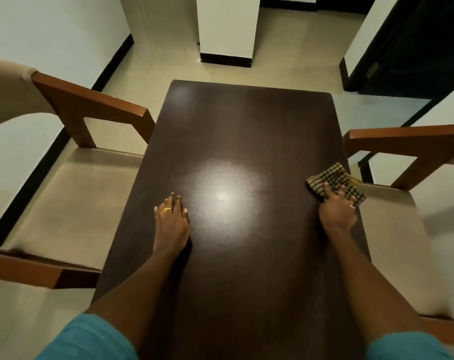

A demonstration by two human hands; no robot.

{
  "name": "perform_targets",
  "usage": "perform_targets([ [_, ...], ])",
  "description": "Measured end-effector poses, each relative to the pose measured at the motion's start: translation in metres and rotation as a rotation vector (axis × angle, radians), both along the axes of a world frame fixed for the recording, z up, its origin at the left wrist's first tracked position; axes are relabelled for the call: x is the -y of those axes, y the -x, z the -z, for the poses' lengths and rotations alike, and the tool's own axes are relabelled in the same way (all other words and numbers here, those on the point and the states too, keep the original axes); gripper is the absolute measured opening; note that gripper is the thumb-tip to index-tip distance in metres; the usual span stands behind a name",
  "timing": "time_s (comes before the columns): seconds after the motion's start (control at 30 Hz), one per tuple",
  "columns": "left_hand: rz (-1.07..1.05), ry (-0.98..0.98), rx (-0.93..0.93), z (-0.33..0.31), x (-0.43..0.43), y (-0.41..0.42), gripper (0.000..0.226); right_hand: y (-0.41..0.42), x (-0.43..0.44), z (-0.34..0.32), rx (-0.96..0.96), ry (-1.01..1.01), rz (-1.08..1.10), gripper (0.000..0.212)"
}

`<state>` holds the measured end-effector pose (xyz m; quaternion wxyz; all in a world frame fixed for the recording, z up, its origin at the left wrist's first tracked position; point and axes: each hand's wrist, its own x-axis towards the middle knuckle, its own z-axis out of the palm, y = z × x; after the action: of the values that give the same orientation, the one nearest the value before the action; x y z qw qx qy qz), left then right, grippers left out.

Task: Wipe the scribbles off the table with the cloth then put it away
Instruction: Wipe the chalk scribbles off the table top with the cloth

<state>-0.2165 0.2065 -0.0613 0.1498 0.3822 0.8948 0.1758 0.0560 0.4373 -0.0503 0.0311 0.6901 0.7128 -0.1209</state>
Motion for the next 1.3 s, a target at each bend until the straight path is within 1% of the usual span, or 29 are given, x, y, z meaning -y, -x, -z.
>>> perform_targets([
  [0.07,-0.025,0.011,0.012,0.002,0.007,0.000,0.045,-0.016,0.005,0.001,0.018,-0.005,0.051,0.052],
  [0.17,-0.087,0.022,0.027,0.003,0.025,0.009,0.045,-0.015,0.020,0.005,0.022,0.002,0.130,0.052],
  [0.27,-0.145,0.040,0.020,0.003,0.048,0.022,0.045,0.005,0.040,0.006,0.013,0.018,0.201,0.051],
  [0.37,-0.212,0.043,0.026,0.003,0.069,0.036,0.045,0.039,0.067,0.010,0.004,0.028,0.181,0.050],
  [0.5,-0.265,0.026,0.058,0.005,0.093,0.054,0.043,0.107,0.103,0.015,0.003,0.040,0.061,0.052],
  [0.67,-0.306,-0.047,0.152,0.013,0.126,0.064,0.043,0.213,0.154,0.014,-0.027,0.058,-0.167,0.051],
  [0.73,-0.342,-0.096,0.208,0.017,0.137,0.064,0.044,0.253,0.181,0.012,-0.044,0.074,-0.287,0.052],
  [0.8,-0.364,-0.139,0.252,0.020,0.145,0.066,0.044,0.285,0.211,0.012,-0.056,0.083,-0.450,0.051],
  [0.9,-0.347,-0.169,0.276,0.024,0.154,0.069,0.043,0.310,0.258,0.014,-0.077,0.117,-0.718,0.046],
  [1.0,-0.417,-0.213,0.286,0.026,0.163,0.069,0.041,0.300,0.295,0.019,-0.085,0.124,-0.909,0.046],
  [1.1,-0.455,-0.238,0.262,0.022,0.164,0.070,0.039,0.272,0.307,0.023,-0.065,0.125,-0.968,0.048],
  [1.17,-0.401,-0.228,0.231,0.020,0.160,0.069,0.039,0.249,0.299,0.022,-0.056,0.120,-0.931,0.048],
  [1.3,-0.249,-0.224,0.180,0.013,0.146,0.049,0.038,0.178,0.261,0.016,-0.040,0.066,-0.713,0.047],
])
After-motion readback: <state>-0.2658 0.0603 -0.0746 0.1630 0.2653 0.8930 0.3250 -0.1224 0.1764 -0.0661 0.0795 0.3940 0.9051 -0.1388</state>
